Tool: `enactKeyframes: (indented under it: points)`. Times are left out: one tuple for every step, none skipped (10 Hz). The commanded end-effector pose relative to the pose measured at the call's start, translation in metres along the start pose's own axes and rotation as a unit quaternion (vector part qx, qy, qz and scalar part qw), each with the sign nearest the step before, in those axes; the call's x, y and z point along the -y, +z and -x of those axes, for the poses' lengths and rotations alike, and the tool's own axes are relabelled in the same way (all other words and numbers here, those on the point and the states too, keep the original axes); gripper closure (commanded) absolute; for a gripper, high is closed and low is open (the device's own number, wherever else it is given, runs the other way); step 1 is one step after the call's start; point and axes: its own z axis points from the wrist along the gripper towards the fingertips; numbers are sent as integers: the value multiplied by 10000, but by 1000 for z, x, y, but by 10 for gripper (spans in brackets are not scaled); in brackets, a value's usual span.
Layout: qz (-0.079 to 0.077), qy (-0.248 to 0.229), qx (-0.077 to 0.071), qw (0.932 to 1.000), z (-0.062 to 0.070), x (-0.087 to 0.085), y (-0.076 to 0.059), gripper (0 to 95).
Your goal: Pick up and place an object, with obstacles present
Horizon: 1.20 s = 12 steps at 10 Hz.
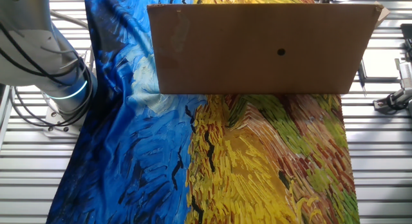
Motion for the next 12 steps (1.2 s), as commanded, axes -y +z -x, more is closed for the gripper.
enactKeyframes:
  points:
    - [44, -85, 42, 9999, 1, 0, 1, 950]
    - [48, -197, 27, 9998, 1, 0, 1, 950]
    - [63, -282, 9, 9996, 1, 0, 1, 950]
    - [64, -347, 4, 9994, 1, 0, 1, 950]
    - [69, -394, -7, 9992, 1, 0, 1, 950]
    - [54, -363, -12, 9993, 1, 0, 1, 950]
    - [52, -377, -11, 9993, 1, 0, 1, 950]
    - [50, -401, -14, 9992, 5, -1, 4, 950]
    - [21, -427, 14, 9991, 16, -5, 13, 950]
    - [3, -423, 31, 9991, 20, -7, 18, 950]
    - [-25, -400, 59, 9992, 31, -11, 29, 950]
    - [-38, -382, 70, 9992, 36, -12, 36, 950]
